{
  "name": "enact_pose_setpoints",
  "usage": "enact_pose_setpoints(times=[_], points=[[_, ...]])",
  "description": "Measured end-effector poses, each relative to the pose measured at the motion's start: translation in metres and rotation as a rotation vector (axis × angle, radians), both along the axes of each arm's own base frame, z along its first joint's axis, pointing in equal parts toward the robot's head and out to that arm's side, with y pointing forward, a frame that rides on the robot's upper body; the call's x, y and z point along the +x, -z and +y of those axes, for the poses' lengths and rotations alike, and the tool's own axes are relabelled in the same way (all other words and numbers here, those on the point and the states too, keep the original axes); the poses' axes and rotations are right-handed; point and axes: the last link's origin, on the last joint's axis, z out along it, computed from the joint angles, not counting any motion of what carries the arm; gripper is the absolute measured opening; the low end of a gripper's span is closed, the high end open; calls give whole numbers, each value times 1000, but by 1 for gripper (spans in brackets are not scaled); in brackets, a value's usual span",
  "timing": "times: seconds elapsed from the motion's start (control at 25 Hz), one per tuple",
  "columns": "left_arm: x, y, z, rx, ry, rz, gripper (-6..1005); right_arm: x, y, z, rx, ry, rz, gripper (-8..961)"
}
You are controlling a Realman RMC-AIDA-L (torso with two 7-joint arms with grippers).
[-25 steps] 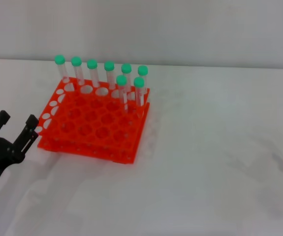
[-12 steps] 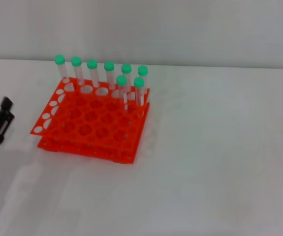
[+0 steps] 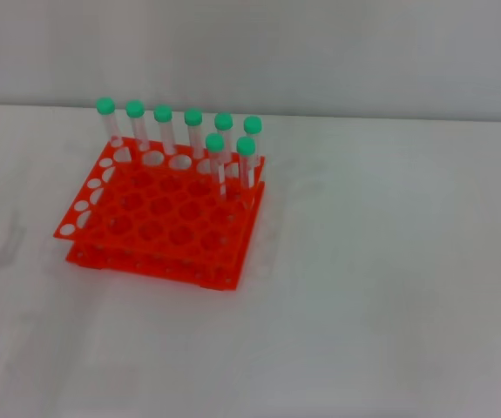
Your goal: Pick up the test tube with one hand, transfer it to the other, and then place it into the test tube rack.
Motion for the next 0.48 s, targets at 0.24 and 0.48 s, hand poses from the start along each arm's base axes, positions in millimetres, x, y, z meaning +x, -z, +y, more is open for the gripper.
enact_pose_setpoints(times=[0.24, 0.48], points=[[-3, -9, 4, 72, -48, 48, 779, 6, 3, -9, 63, 52, 8, 425], [-3, -7, 2, 77, -57, 77, 782, 7, -1, -14, 146, 70, 25, 636]])
